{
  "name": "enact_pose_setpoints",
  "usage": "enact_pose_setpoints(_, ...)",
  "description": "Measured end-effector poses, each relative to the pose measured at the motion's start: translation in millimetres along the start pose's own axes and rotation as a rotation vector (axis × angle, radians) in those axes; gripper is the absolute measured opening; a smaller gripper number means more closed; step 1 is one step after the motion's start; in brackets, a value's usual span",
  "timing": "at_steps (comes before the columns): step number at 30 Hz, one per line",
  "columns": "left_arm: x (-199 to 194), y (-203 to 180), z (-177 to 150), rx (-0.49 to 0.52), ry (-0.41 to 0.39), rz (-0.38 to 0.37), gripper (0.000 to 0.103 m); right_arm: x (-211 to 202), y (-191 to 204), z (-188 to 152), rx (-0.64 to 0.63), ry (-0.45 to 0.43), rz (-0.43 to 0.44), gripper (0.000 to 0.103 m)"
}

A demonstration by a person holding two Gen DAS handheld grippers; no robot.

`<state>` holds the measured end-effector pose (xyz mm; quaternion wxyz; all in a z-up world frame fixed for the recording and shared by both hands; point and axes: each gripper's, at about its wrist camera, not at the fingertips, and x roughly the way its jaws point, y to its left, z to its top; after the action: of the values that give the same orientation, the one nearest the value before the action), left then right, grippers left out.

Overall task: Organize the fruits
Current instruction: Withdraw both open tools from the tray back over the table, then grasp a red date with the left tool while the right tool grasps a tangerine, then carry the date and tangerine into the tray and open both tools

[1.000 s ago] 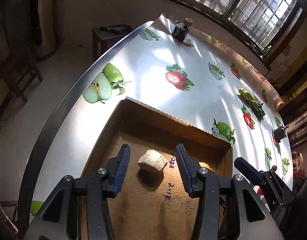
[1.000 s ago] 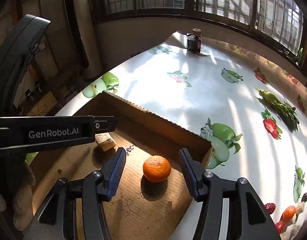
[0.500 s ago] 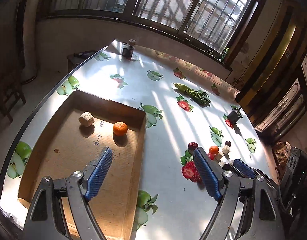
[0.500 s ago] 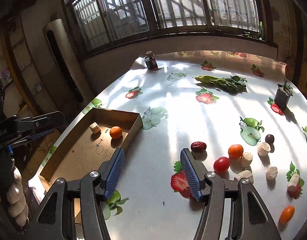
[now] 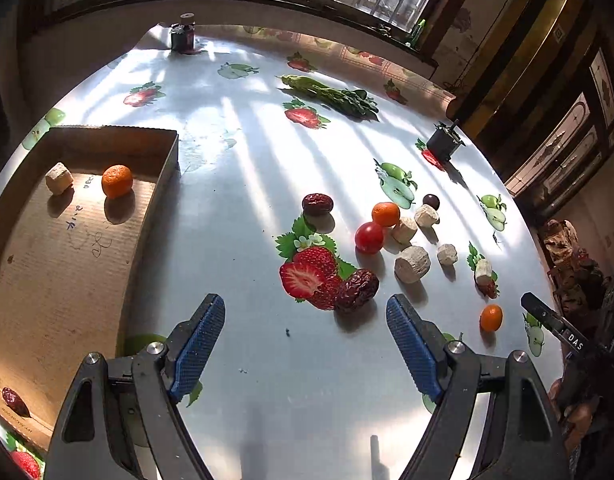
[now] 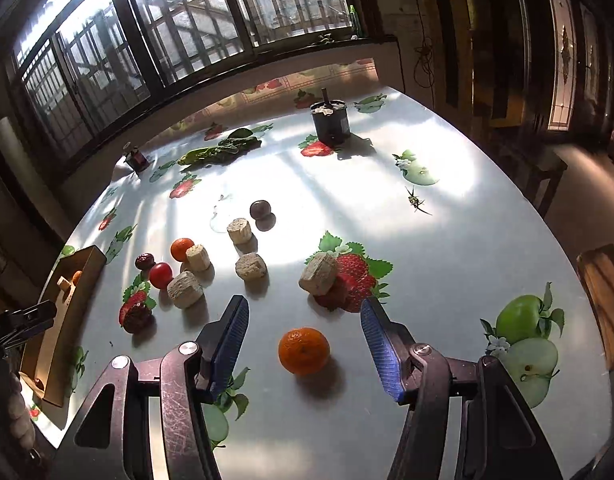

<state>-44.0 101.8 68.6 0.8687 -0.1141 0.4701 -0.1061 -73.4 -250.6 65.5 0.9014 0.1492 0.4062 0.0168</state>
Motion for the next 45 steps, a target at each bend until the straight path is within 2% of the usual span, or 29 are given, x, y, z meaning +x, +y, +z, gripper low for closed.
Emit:
enact_pose_setpoints(2,14,-11,-3,0.041,0.026,0.000,0.082,10,-5,-5,0.018,0.029,0.017,0.060)
enact_pose_setpoints(4,26,-19,-6,0.086,0.043,0.014,0.075,18,-2,-9,0.000,0.045,0.008,0.049)
enact_pose_setpoints(7,40,-27,-7,0.131,0.064,0.034,0.066,26,7,-13,-0.035,0.047,0.007,0.048)
enact_pose_setpoints(16,73,-50,-3,0.251,0.058,0.070,0.065,51,16,-18,-0.083,0.101,-0.007,0.048)
enact_pose_setpoints(19,83,-51,-6,0.260,0.082,0.077,0.065,55,17,-20,-0.091,0.112,-0.018,0.048)
enact_pose_setpoints(22,84,-53,-8,0.267,0.066,0.087,0.064,54,19,-21,-0.106,0.110,-0.032,0.048)
enact_pose_setpoints(23,84,-54,-8,0.268,0.059,0.093,0.060,54,20,-22,-0.113,0.109,-0.039,0.048)
enact_pose_setpoints(25,84,-56,-11,0.289,0.045,0.127,0.041,54,24,-24,-0.132,0.105,-0.061,0.047)
enact_pose_setpoints(26,83,-57,-12,0.299,0.039,0.140,0.037,54,27,-25,-0.143,0.103,-0.077,0.046)
enact_pose_setpoints(28,82,-56,-13,0.299,0.039,0.135,0.033,54,30,-27,-0.155,0.102,-0.080,0.039)
enact_pose_setpoints(30,78,-54,-13,0.279,0.045,0.117,0.033,53,35,-29,-0.174,0.095,-0.104,0.038)
enact_pose_setpoints(33,62,-47,-15,0.232,0.047,0.071,0.033,50,37,-29,-0.170,0.097,-0.097,0.037)
enact_pose_setpoints(38,2,-26,-12,0.149,-0.017,-0.006,0.033,25,63,-26,-0.199,0.062,-0.039,0.037)
enact_pose_setpoints(42,-58,13,0,0.093,-0.082,-0.018,0.033,0,110,-14,-0.258,0.023,0.056,0.037)
enact_pose_setpoints(45,-98,52,22,0.051,-0.131,0.039,0.033,-17,164,-2,-0.327,-0.011,0.148,0.037)
